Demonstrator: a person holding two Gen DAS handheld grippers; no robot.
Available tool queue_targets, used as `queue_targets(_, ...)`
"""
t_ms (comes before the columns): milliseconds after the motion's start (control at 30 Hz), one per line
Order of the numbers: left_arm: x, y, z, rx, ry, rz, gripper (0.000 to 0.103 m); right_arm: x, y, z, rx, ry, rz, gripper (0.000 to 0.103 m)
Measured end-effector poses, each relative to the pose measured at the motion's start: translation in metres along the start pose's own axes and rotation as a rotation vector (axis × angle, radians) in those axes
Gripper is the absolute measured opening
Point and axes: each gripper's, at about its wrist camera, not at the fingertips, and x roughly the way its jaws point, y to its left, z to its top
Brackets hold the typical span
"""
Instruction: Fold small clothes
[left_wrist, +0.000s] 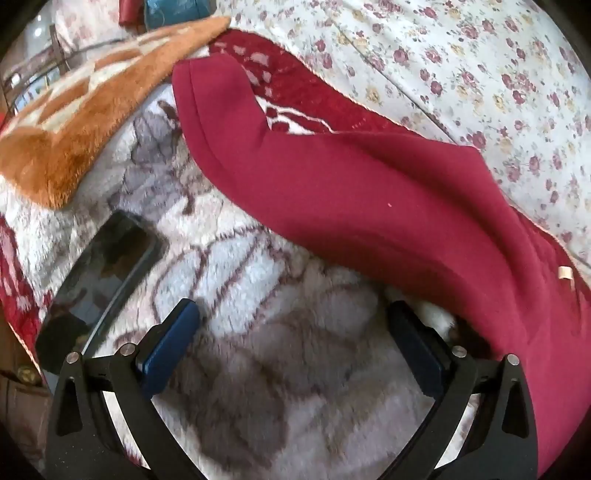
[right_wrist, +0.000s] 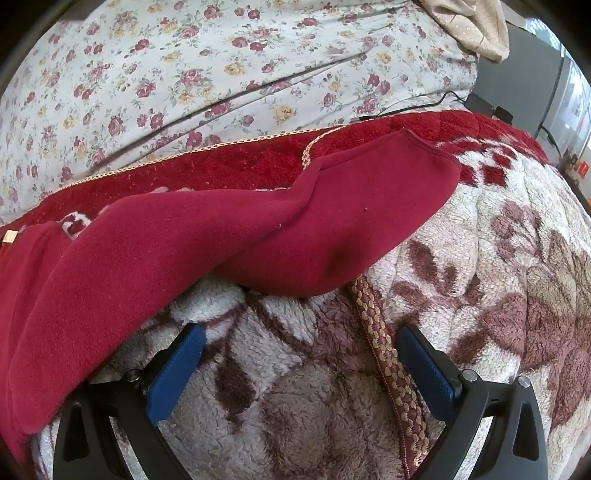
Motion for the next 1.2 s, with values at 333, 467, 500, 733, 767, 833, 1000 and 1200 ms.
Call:
queue_targets(333,-0.065,-0.039,-0.026,0.162,-0.142,-0.130,0.102,-0.052,0.013,-0.020,0.115,0.122,0.125,0.103)
queue_targets(467,-0.072,-0.052,-0.029,0.221,-0.146,-0.177,0.102,-0.104,0.041,-0.038,0.147,0.078,0.214,0.103)
queue_targets(500,-0.075,-0.057,-0.031,0.242,-0.151,-0.179,0.102,-0.112,0.051,-0.040,0.137,0.072,0.235,0.103)
queue_targets(733,-0.080,-0.068,-0.040,0.285,-0.161,-0.208,0.102,-0.156,0.150,-0.039,0.009,0.084,0.387,0.103)
queue_targets(767,-0.080,-0.069,-0.040,0.290,-0.160,-0.209,0.102,-0.156,0.161,-0.038,-0.004,0.101,0.421,0.103)
queue_targets(833,-0.080,-0.071,-0.042,0.300,-0.162,-0.206,0.102,-0.165,0.181,-0.037,-0.033,0.118,0.475,0.103)
queue_targets(1000,-0.078,-0.073,-0.044,0.295,-0.159,-0.222,0.102,-0.195,0.238,-0.042,-0.137,0.115,0.587,0.103)
queue_targets(1200,-0.079,-0.076,-0.043,0.291,-0.157,-0.220,0.102,-0.213,0.266,-0.038,-0.135,0.206,0.781,0.103)
